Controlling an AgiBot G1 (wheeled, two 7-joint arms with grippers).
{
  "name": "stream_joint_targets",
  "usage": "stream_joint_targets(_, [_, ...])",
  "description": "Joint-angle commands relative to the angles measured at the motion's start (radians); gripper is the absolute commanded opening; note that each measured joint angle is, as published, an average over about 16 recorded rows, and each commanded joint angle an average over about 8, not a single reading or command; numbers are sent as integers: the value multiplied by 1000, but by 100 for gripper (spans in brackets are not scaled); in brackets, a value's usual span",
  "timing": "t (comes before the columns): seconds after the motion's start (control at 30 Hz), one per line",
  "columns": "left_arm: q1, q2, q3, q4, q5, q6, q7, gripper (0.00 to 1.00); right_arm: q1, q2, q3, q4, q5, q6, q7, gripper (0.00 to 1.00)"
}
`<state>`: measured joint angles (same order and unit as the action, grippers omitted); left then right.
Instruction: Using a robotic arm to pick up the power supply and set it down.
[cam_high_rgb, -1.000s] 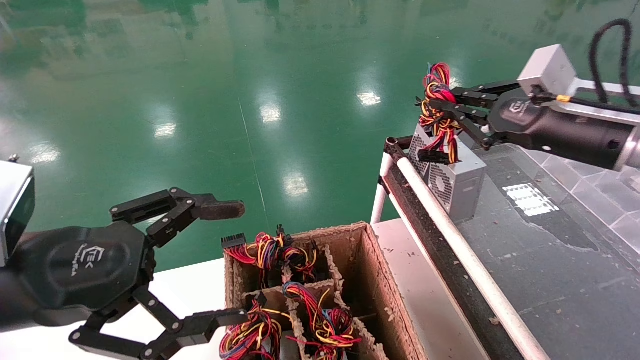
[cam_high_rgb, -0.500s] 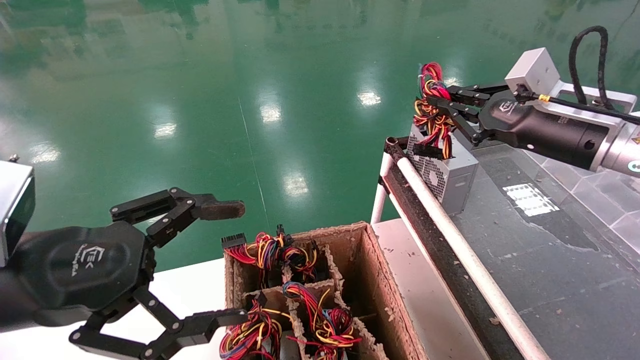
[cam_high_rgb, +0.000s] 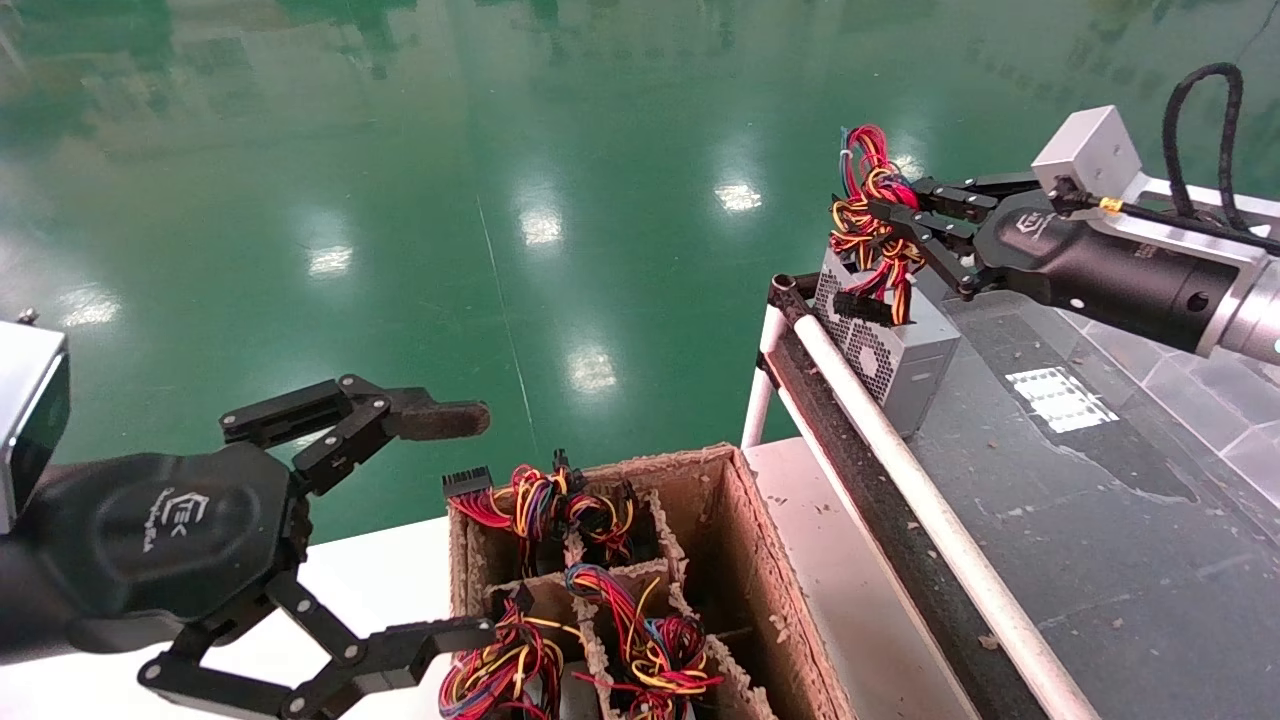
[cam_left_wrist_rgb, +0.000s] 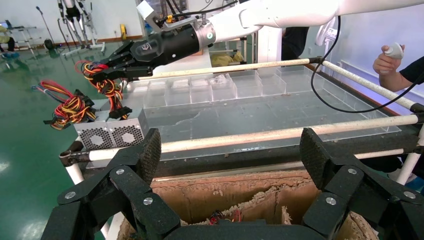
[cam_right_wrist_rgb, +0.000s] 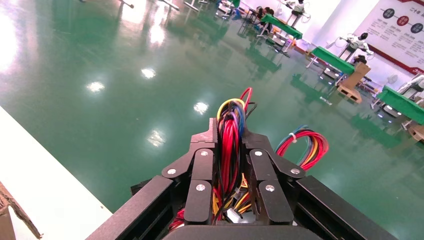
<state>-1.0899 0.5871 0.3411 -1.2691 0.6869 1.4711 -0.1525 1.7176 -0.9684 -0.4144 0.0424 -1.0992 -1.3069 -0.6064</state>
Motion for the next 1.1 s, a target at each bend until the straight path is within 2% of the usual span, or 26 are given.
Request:
stream_joint_targets(0.03, [0, 0, 0, 0, 0, 0, 0, 100, 1, 3, 0, -7, 0, -3, -3, 100])
stream_joint_targets(0.43, [0, 0, 0, 0, 0, 0, 0, 100, 1, 15, 10, -31, 14, -19, -9, 100])
stream_joint_targets(0.7, [0, 0, 0, 0, 0, 0, 0, 100, 1, 31, 59, -42, 86, -113, 56, 100])
stream_joint_targets(0.83, [0, 0, 0, 0, -1, 0, 0, 100, -21, 47, 72, -2, 112, -140, 95, 100])
stream_joint_targets(1.1, [0, 0, 0, 1, -1, 0, 0, 100, -105, 88, 81, 164, 147, -147, 188, 100])
